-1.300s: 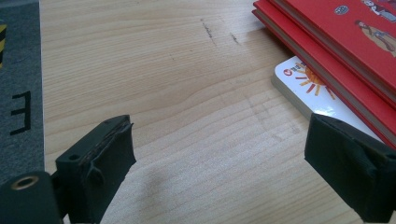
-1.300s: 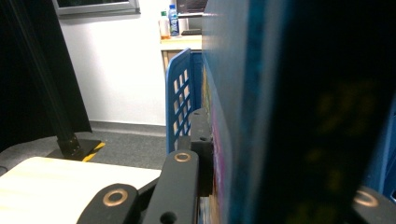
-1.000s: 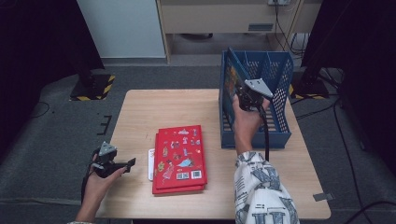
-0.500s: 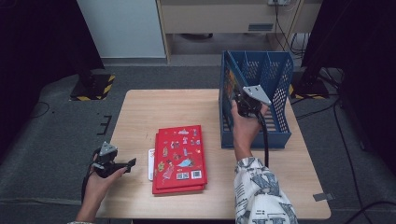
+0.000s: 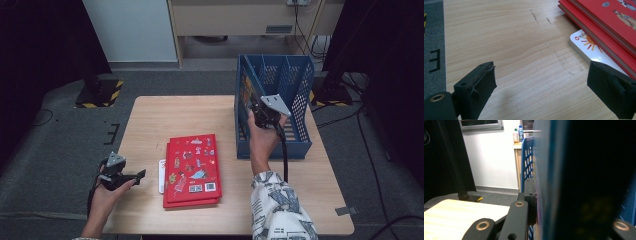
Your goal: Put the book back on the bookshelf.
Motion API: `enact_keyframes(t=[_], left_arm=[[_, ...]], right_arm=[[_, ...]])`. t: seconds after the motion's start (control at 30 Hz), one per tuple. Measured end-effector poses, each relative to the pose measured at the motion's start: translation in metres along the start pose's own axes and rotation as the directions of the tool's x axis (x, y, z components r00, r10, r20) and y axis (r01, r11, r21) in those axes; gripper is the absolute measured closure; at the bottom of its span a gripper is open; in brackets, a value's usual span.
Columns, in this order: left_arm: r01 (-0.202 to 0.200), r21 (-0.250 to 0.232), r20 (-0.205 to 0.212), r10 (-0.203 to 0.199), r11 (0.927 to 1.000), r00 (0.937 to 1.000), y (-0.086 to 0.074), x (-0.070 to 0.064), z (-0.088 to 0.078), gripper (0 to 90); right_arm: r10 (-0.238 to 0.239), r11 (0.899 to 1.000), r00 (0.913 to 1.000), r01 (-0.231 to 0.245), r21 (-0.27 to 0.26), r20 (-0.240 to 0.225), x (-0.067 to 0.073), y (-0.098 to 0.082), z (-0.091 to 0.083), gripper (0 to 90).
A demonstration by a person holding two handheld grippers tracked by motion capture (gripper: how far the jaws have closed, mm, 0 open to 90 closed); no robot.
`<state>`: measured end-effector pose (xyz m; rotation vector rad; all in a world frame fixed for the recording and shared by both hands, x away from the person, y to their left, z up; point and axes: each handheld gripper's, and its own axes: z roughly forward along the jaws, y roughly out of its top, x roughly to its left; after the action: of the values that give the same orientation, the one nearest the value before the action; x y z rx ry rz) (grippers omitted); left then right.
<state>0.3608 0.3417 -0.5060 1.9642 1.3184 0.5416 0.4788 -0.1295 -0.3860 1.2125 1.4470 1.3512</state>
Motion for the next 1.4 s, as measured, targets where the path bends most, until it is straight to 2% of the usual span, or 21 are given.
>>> enact_keyframes(t=[0.13,0.33,0.63,0.87,1.3,1.4], left_arm=[[0.0,0.002,-0.001,0.0,1.0,1.0,0.0,0.0,0.0,7.5],[-0.001,0.0,0.0,0.001,1.0,1.0,0.0,-0.001,0.0,7.5],[-0.002,0.001,0.001,0.002,1.0,1.0,0.0,0.0,0.0,7.5],[-0.002,0.002,0.0,0.002,1.0,1.0,0.0,0.0,0.0,7.6],[-0.009,0.008,0.003,0.009,0.9999,1.0,0.0,-0.001,0.001,7.6],[-0.008,0.007,0.003,0.008,0.9999,1.0,0.0,-0.001,0.001,7.6]], right_arm=[[0.001,1.0,1.0,-0.001,-0.028,-0.006,0.001,0.005,-0.003,78.2],[-0.022,0.999,0.9997,0.021,-0.049,-0.013,0.0,0.018,-0.007,79.2],[-0.03,0.999,0.9995,0.03,-0.023,-0.001,-0.004,0.023,-0.006,82.9],[-0.039,0.998,0.9984,0.041,-0.041,0.041,-0.001,0.027,-0.002,83.2],[-0.052,0.996,0.995,0.058,-0.063,0.085,0.0,0.035,0.012,83.1],[-0.072,0.995,0.9926,0.078,-0.057,0.098,0.002,0.032,0.014,83.1]])
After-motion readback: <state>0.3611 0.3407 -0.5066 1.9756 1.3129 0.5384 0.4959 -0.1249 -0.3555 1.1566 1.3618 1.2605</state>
